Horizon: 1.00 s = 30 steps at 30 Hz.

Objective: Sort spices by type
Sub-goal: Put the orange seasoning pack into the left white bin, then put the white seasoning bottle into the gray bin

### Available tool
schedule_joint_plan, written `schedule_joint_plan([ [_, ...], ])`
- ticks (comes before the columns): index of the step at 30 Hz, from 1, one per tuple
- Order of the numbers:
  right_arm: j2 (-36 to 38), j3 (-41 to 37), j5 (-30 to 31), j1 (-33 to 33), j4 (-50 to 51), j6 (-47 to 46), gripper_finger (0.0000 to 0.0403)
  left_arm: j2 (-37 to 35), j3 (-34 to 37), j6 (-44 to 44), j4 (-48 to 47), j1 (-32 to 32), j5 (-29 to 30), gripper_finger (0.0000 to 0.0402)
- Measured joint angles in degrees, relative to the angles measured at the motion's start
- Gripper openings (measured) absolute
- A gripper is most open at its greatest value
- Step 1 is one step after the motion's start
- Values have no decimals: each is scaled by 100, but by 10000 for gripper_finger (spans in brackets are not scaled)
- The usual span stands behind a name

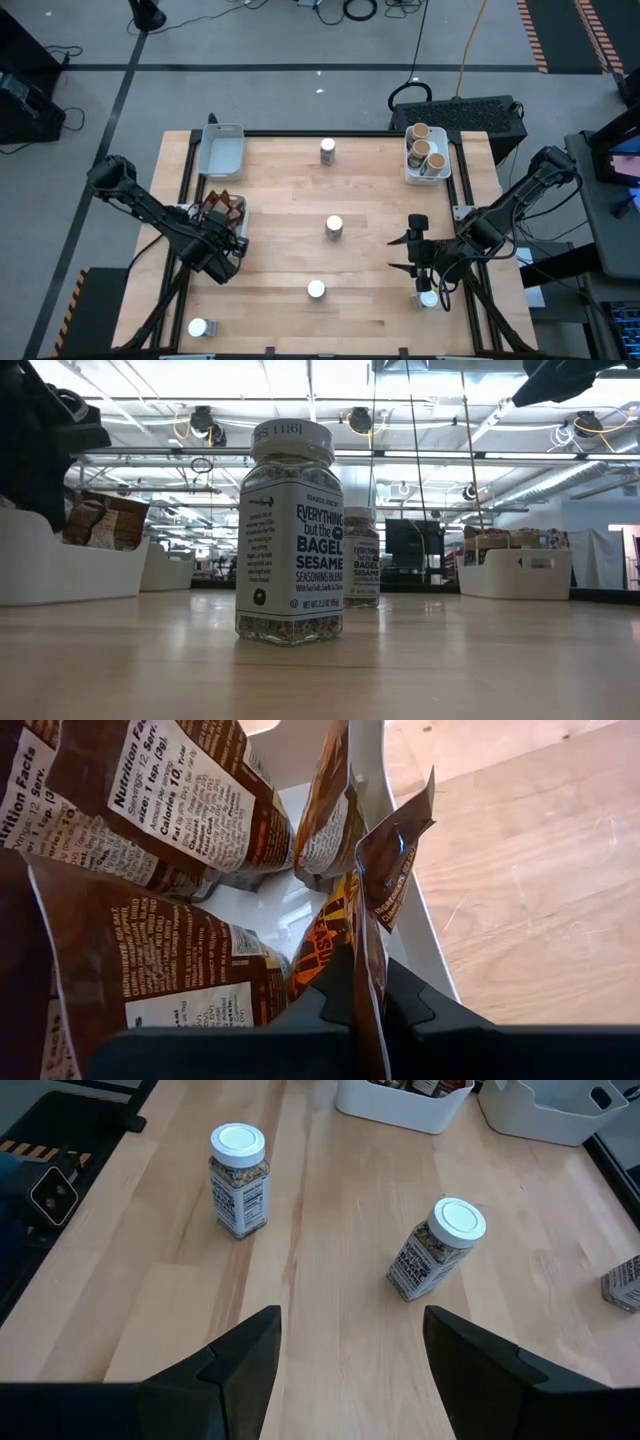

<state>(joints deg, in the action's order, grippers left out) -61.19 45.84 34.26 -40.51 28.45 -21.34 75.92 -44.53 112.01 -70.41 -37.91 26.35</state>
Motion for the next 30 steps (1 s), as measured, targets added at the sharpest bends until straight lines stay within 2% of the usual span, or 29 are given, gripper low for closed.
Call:
schedule_joint_plan([
  [6,0,0,1,0,0,0,226,0,0,-34,2,0,-27,17],
  [9,0,0,0,0,0,0,226,2,2,-39,2,0,-58,31],
  [19,0,0,2,0,0,0,226,7,-41,-55,-90,0,-105,148],
  [22,0,0,2,0,0,0,226,7,-190,-305,-235,2,-105,180],
  [30,0,0,4,0,-41,0,226,7,-877,-485,-1250,1,-89,224],
])
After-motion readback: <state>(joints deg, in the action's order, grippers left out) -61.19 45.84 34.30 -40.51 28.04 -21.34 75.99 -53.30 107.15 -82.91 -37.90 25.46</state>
